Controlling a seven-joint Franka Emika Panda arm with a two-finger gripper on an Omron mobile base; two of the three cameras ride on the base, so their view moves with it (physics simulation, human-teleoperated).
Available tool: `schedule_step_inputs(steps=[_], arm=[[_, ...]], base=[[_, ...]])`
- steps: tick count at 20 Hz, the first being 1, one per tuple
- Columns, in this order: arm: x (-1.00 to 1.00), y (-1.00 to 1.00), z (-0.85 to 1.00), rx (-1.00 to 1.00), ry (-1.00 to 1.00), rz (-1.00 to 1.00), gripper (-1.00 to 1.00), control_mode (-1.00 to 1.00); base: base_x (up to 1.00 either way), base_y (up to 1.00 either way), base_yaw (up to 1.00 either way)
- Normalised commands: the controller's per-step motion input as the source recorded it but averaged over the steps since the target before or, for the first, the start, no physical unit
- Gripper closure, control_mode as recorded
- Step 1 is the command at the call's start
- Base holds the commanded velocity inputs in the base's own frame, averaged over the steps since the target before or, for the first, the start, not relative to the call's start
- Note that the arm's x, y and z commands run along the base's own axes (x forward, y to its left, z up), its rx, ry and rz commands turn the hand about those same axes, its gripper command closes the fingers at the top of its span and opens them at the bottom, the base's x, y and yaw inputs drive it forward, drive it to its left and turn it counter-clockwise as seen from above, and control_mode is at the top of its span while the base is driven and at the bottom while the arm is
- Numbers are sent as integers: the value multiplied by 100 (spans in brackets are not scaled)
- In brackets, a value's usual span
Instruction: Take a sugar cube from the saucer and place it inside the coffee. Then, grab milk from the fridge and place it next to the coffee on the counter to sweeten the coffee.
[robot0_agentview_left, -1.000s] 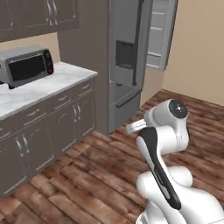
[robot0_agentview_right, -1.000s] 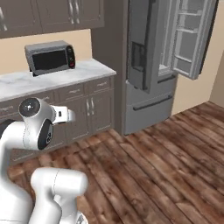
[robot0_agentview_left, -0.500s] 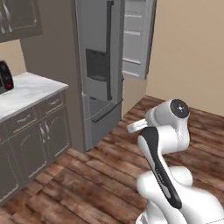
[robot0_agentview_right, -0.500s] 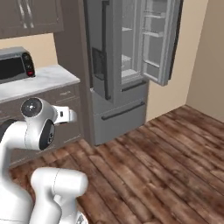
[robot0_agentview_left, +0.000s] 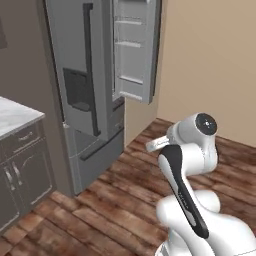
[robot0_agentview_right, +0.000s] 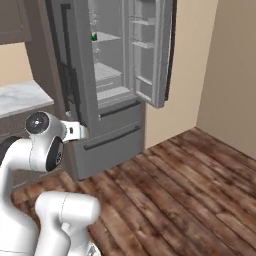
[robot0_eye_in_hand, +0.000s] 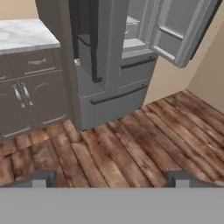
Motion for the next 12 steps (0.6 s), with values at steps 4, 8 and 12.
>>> schedule_step_inputs(steps=[4, 8, 12], arm=[[0, 0, 0, 0, 0, 0, -100, 100], [0, 0, 0, 0, 0, 0, -100, 100], [0, 0, 0, 0, 0, 0, -100, 100]], base=[[100, -99, 0], [100, -99, 0], [100, -96, 22]])
